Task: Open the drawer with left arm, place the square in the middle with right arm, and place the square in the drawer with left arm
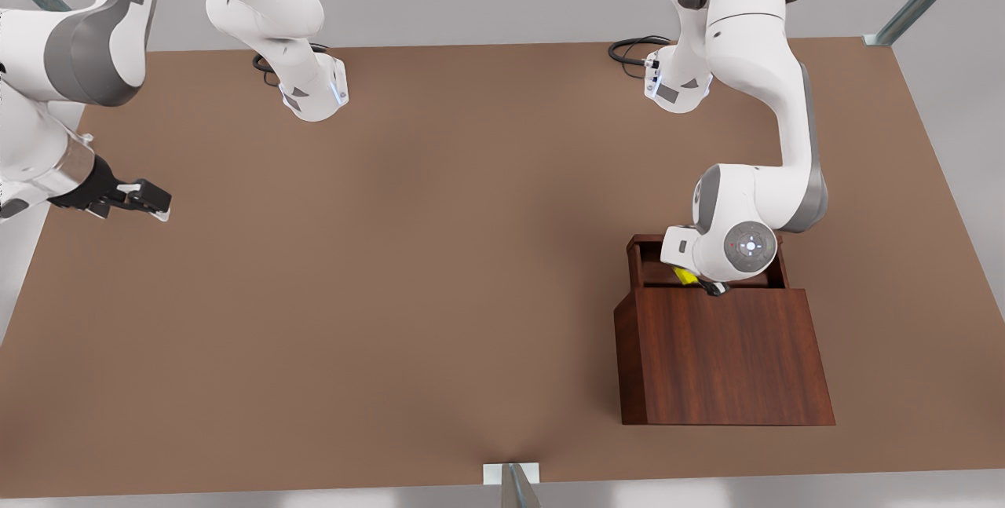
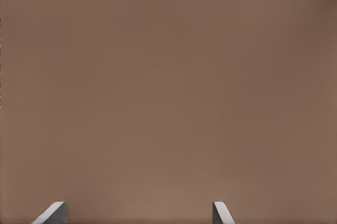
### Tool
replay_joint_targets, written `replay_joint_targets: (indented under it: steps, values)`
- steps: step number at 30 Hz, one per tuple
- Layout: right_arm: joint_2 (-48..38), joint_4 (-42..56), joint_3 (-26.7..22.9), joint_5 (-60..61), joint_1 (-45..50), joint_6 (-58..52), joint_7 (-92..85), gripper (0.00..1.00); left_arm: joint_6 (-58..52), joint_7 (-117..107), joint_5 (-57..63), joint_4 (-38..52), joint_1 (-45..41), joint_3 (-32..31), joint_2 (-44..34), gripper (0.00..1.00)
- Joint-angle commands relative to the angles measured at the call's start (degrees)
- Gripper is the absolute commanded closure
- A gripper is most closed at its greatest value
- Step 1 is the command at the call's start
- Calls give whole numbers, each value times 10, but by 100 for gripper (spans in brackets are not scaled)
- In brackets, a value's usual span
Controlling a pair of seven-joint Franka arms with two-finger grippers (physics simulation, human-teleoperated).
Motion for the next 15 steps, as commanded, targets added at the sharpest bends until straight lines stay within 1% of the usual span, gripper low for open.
replay_joint_targets:
  steps: [1,5,6,8,9,11,12,13,14,15]
  values:
    - [0,0,0,0,0,0,0,0,-1,0,-4,0,0,0,0,0]
    - [0,1,0,0,0,1,0,0,-12,-4,-3,1,-1,2,-3,0]
    - [-1,1,0,0,0,1,0,0,-34,-55,-3,7,-1,4,-7,0]
    - [-1,1,1,0,0,0,0,0,-73,-318,-2,29,-2,4,-36,0]
    - [-1,1,1,0,0,0,0,0,-81,-425,1,60,-2,4,-37,0]
    - [-1,2,1,0,0,0,0,0,-90,-476,1,105,-1,18,-37,0]
    - [-1,2,1,0,0,0,0,0,-88,-496,6,123,5,15,-54,0]
    - [-2,2,1,0,0,0,0,0,-85,-499,21,122,65,-41,-77,0]
    - [-1,2,1,0,0,1,0,0,-85,-518,98,120,150,-154,-108,0]
    - [-1,2,1,0,0,1,0,0,-83,-540,118,119,189,-202,-117,0]
